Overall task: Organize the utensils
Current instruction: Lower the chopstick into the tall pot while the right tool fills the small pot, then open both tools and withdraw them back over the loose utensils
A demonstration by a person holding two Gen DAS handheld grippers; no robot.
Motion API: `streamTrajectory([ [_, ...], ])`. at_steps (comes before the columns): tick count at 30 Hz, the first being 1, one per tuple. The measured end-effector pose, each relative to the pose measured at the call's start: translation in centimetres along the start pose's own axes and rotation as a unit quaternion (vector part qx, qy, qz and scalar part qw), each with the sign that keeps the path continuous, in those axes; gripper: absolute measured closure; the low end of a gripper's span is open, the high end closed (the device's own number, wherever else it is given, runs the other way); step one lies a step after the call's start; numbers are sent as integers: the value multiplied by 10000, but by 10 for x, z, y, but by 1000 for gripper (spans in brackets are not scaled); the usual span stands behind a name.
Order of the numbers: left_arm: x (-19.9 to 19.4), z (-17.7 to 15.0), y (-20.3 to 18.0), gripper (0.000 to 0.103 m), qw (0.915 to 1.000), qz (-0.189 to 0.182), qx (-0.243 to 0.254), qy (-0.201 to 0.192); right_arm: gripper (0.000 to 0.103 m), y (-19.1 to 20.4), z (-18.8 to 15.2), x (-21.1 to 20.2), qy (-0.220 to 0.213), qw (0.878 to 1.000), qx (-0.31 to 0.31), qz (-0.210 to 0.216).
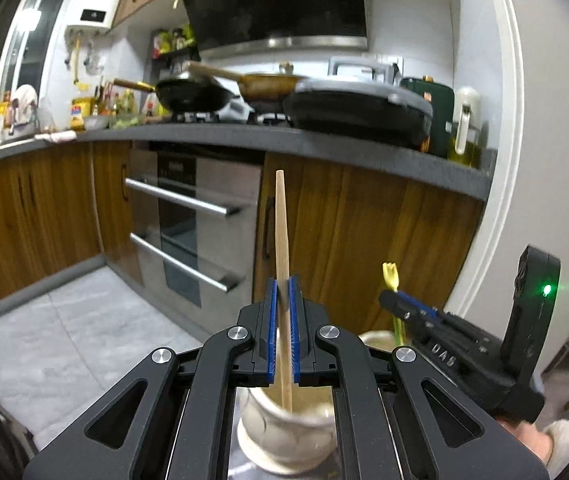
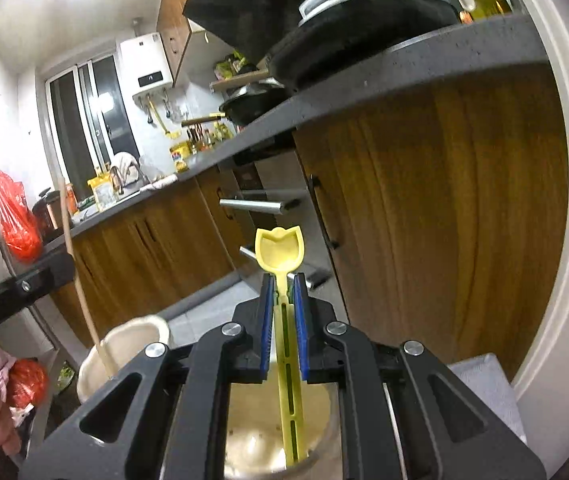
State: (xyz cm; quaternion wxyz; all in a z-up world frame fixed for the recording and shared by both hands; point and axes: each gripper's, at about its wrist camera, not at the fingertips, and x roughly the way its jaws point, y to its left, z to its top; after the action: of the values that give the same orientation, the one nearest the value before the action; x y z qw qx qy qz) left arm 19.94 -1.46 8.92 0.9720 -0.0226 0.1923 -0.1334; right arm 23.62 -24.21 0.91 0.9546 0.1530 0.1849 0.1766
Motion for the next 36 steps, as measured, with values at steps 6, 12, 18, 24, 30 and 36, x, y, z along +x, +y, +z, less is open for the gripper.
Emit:
streamTrajectory([
  [6,-2,-20,-1,96,9997,125,127,175,93,-4,-14,-12,323,9994,40,-136],
  [12,-2,-29,5,96,9992,204,42,345,81,-3,-17,-22,360,9990,-77,-235],
  [18,-12,-28,4,88,9990,262,66,346,53,-5,-13,-40,291,9993,-13,-234],
  [24,-36,-35,6,34,9992,342,-49,182,17,-3,-14,-72,299,9993,-143,-169],
  [30,-66,-48,9,7,9982,574,-141,-48,5,3,-20,-105,290,9984,-415,-261],
  [36,-81,-65,14,5,9978,591,-194,211,5,1,-31,-129,355,9965,-585,-488],
])
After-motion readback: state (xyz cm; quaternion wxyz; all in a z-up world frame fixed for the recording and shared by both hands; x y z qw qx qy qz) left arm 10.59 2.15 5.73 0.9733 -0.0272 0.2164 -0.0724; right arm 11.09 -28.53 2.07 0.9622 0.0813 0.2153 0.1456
